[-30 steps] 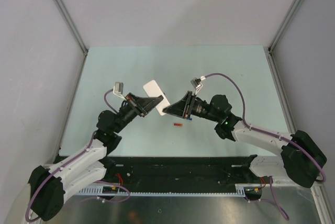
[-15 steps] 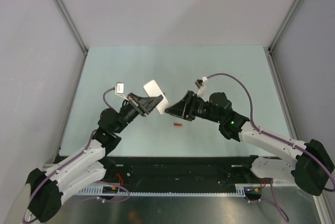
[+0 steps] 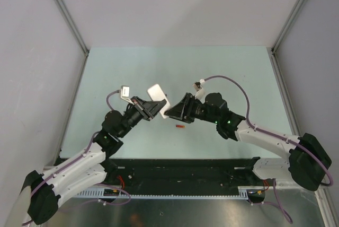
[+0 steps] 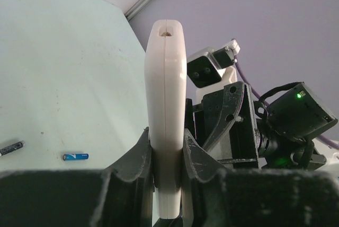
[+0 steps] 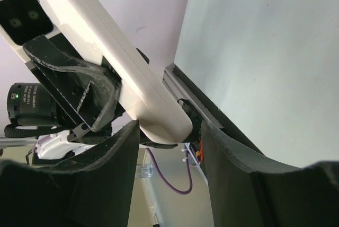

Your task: Load the batteries into the remote control

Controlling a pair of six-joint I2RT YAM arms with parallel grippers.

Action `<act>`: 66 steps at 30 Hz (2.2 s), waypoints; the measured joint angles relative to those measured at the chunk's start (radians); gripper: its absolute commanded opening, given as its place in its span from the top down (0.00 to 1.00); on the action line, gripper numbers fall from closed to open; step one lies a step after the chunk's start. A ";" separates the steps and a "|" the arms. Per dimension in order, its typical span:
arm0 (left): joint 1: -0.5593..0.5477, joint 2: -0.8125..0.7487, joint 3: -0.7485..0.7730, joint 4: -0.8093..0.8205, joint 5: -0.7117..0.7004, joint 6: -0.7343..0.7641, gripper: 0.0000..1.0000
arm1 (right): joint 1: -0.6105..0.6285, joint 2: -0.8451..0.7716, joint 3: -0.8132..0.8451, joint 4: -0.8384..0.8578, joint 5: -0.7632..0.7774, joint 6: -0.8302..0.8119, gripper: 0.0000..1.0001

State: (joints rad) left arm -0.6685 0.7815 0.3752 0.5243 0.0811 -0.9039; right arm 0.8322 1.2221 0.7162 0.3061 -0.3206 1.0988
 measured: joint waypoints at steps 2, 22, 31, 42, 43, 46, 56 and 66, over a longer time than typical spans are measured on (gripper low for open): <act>-0.004 -0.002 0.000 -0.009 -0.001 0.006 1.00 | 0.000 0.006 0.000 0.016 0.000 0.007 0.46; -0.011 -0.016 0.001 -0.015 -0.047 0.006 1.00 | -0.010 0.042 0.001 0.095 0.002 0.077 0.69; -0.017 -0.028 0.005 -0.026 -0.071 0.006 1.00 | -0.009 0.048 0.003 0.105 -0.003 0.087 0.79; -0.019 -0.028 0.039 -0.071 -0.087 0.021 1.00 | -0.011 0.048 0.022 0.080 -0.005 0.067 0.81; -0.019 -0.028 0.040 -0.073 -0.088 0.023 1.00 | -0.011 0.047 0.025 0.074 -0.006 0.063 0.81; -0.021 -0.028 0.045 -0.079 -0.089 0.024 1.00 | -0.011 0.044 0.032 0.057 -0.008 0.050 0.81; -0.024 -0.019 0.053 -0.092 -0.086 0.024 1.00 | -0.013 0.033 0.040 0.014 -0.008 0.026 0.79; -0.013 -0.016 0.060 -0.102 -0.074 0.023 1.00 | -0.014 0.027 0.043 -0.005 -0.009 0.021 0.79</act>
State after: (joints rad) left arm -0.6811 0.7658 0.4351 0.4225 0.0071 -0.8806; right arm 0.8181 1.2491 0.7597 0.3016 -0.3294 1.1202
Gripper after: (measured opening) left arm 0.220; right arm 0.387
